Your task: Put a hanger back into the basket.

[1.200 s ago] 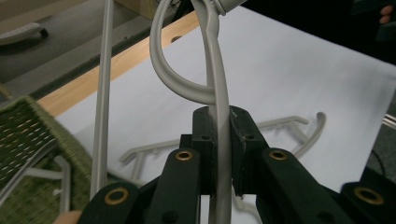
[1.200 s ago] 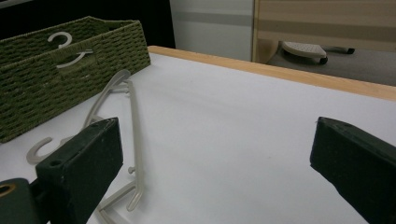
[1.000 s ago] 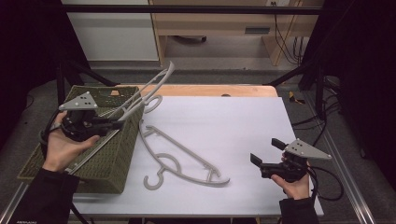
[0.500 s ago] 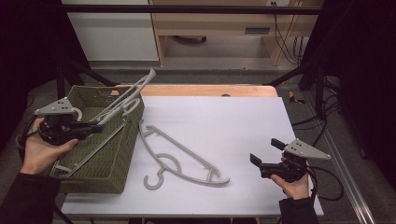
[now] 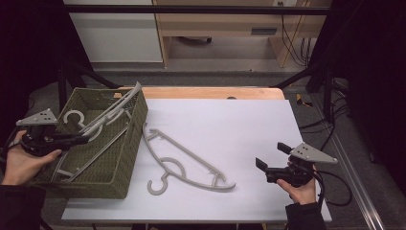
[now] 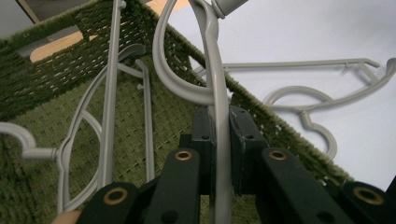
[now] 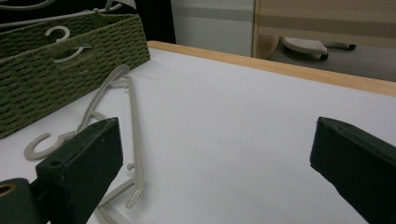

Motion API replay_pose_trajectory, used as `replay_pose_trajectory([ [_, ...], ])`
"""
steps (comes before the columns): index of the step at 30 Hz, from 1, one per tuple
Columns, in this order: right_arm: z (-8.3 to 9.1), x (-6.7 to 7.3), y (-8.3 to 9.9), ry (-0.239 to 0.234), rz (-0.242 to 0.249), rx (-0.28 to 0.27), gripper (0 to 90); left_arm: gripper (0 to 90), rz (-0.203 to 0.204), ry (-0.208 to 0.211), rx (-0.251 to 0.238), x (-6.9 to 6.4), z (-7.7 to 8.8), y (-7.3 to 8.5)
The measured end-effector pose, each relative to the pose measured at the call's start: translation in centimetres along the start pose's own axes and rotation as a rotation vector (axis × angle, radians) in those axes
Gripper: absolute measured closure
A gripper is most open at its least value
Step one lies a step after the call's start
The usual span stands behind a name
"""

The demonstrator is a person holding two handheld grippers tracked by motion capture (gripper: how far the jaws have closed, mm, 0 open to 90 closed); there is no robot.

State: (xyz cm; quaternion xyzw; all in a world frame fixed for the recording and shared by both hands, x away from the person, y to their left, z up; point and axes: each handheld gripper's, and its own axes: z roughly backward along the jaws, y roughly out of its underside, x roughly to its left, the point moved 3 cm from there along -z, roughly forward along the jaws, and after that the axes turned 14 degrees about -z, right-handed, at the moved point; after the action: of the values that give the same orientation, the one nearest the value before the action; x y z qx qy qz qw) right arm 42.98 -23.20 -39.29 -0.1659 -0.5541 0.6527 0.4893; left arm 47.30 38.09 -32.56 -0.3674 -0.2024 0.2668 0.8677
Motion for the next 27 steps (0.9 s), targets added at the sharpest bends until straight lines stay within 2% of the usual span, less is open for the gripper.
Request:
replay_pose_trajectory([
  [4, -0.1, 0.0, 0.1, 0.001, 0.001, 0.004, 2.7, 81.6, 0.015, 0.002, 0.009, 0.4, 0.0, 1.0],
  [10, -0.1, 0.0, 0.1, 0.0, 0.001, 0.007, 2.7, 81.6, 0.01, 0.021, 0.014, 0.5, 0.0, 1.9],
  [15, -0.1, 0.0, 0.1, -0.003, 0.002, 0.01, 2.7, 81.6, 0.013, 0.021, 0.019, 0.8, -0.2, 2.6],
  [22, -0.3, 0.0, 0.2, 0.0, 0.001, 0.009, 2.7, 81.6, 0.03, 0.03, 0.035, 1.0, -1.7, 4.1],
  [27, -0.4, 0.0, 0.2, 0.002, -0.002, 0.013, 2.6, 81.6, 0.035, 0.045, 0.035, 0.9, -2.7, 4.5],
])
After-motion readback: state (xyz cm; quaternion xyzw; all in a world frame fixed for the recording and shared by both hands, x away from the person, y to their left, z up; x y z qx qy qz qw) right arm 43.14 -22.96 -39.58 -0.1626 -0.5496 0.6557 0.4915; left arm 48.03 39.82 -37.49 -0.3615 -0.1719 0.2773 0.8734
